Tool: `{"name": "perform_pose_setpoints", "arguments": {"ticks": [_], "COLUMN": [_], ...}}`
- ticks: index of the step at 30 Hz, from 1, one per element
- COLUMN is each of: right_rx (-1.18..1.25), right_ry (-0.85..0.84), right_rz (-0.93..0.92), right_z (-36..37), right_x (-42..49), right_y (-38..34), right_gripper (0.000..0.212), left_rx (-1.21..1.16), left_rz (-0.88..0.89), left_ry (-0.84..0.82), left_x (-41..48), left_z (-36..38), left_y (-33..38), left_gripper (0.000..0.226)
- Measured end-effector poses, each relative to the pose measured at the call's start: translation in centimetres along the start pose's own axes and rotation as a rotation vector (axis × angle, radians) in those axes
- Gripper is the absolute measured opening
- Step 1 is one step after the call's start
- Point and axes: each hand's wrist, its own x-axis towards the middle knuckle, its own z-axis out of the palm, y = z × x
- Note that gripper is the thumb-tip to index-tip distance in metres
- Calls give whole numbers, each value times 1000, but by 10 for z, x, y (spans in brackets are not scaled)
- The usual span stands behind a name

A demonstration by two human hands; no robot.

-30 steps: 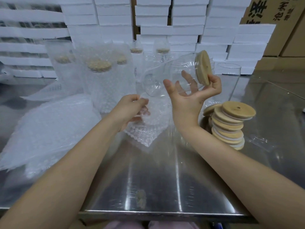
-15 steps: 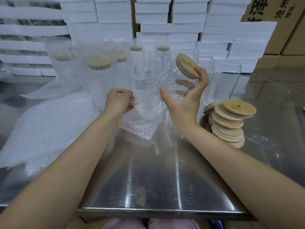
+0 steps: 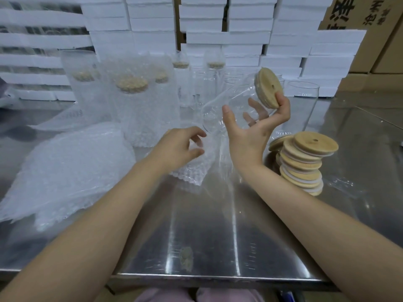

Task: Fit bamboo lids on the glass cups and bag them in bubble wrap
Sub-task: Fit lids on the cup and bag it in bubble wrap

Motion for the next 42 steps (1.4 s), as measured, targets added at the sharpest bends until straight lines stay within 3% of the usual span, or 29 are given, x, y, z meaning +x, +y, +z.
{"name": "perform_pose_setpoints", "arguments": {"ticks": [3, 8, 11, 14, 18, 23, 26, 29, 33, 35, 38, 42], "right_rx": [85, 99, 97, 104, 108, 125, 116, 112, 130, 131, 122, 115], "right_ry": [14, 50, 57, 67, 79, 87, 77, 75, 97, 102, 105, 108], "right_rz": [46, 74, 95, 112, 118, 123, 126, 123, 126, 127, 126, 122], "right_z": [3, 2, 2, 1, 1, 0, 0, 1, 0, -1, -1, 0], "right_x": [0, 3, 3, 4, 6, 8, 8, 6, 9, 10, 9, 9], "right_y": [-4, -6, -4, -3, -5, -6, -7, -7, -8, -9, -8, -9], "right_gripper": [78, 83, 82, 82, 83, 82, 82, 83, 83, 84, 84, 83], "left_rx": [-81, -277, -328, -184, -225, -41, 92, 115, 88, 174, 171, -70], "left_rz": [101, 77, -22, -100, -78, -63, -36, -30, -48, -198, -515, -598], "left_ry": [-52, 54, 40, -33, -71, 210, 178, 161, 530, 603, 417, 211], "left_x": [-2, -2, -3, -2, -3, -3, -5, -5, -4, -4, -3, 0], "left_z": [3, 2, 1, 2, 2, -1, -1, -3, -12, -14, -17, -21], "left_y": [6, 13, 14, 14, 10, 10, 11, 19, 22, 15, 7, 3], "left_gripper": [42, 22, 46, 70, 72, 65, 75, 63, 37, 29, 45, 57]}}
